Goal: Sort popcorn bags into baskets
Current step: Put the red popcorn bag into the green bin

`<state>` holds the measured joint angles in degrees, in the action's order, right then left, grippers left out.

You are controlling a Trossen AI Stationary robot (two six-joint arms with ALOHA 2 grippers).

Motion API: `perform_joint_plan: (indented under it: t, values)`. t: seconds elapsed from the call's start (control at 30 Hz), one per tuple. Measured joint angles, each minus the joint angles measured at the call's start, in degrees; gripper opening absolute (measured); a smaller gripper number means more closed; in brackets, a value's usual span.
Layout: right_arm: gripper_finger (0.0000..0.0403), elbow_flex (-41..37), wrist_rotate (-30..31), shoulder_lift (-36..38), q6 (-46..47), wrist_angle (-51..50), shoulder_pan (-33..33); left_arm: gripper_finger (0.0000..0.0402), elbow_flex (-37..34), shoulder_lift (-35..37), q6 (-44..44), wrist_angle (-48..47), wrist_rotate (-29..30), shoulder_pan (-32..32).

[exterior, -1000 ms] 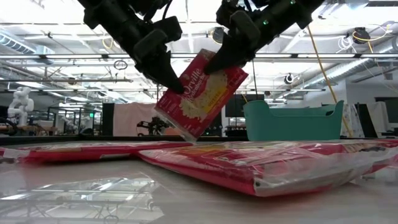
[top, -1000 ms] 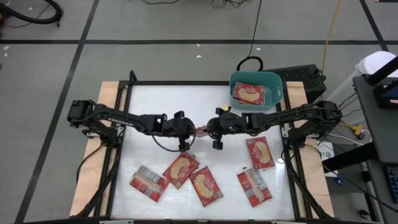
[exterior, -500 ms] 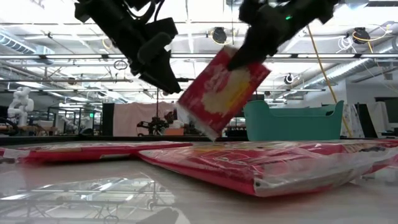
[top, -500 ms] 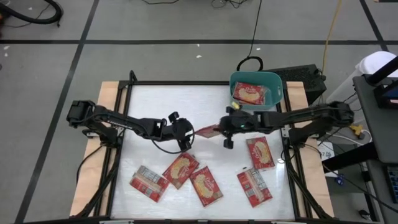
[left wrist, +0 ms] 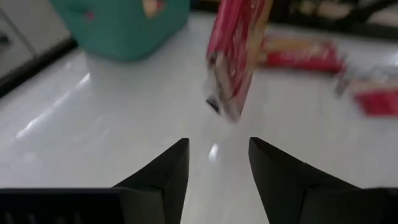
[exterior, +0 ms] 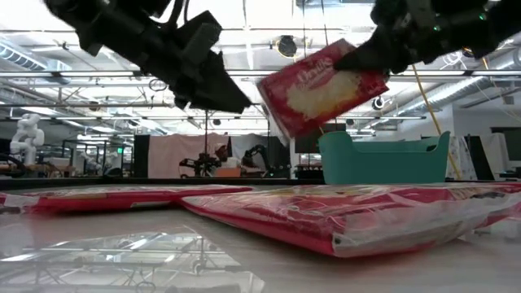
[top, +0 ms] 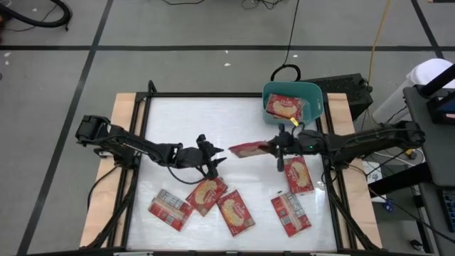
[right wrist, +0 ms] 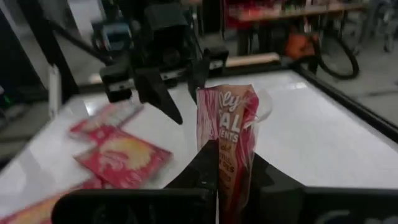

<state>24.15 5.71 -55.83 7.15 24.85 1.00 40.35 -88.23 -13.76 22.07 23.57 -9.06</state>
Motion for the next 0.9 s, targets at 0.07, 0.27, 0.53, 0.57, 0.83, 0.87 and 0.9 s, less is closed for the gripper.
perform_joint_plan:
  t: [0.07, 0.27, 0.53, 0.57, 0.83, 0.87, 0.9]
  values:
    - [0.0012, -3.39, 0.01, -0.34, 0.55, 6.85, 0.49, 0.0170, -1.78, 0.00, 1.55, 6.83, -0.02, 0.07]
    - [0.0011, -9.68, 0.27, -4.95, 0.68, 26.74, 2.05, 0.0184, -5.06, 0.00, 7.12, 18.82, -1.06, 0.39]
    - [0.0011, -9.96, 0.42, -13.80, -0.58, 40.60, 2.55, 0.0177, -5.06, -0.02, 10.69, 24.00, -6.03, 0.72]
    - [0.0011, -9.88, 0.42, -14.96, -0.95, 41.88, 2.55, 0.0172, -5.06, -0.02, 11.28, 24.81, -6.78, 0.72]
    - [0.0014, -7.14, 0.23, -22.00, -2.05, 50.10, 2.55, 0.0097, -5.04, 0.00, 13.96, 25.40, -7.79, 0.96]
    - [0.0014, -6.64, 0.23, -22.57, -2.07, 50.08, 2.55, 0.0085, -5.04, 0.00, 13.98, 25.35, -7.83, 1.10]
    - [0.0014, -6.19, 0.25, -23.09, -2.12, 50.04, 2.55, 0.0071, -5.04, 0.00, 13.99, 25.30, -7.88, 1.17]
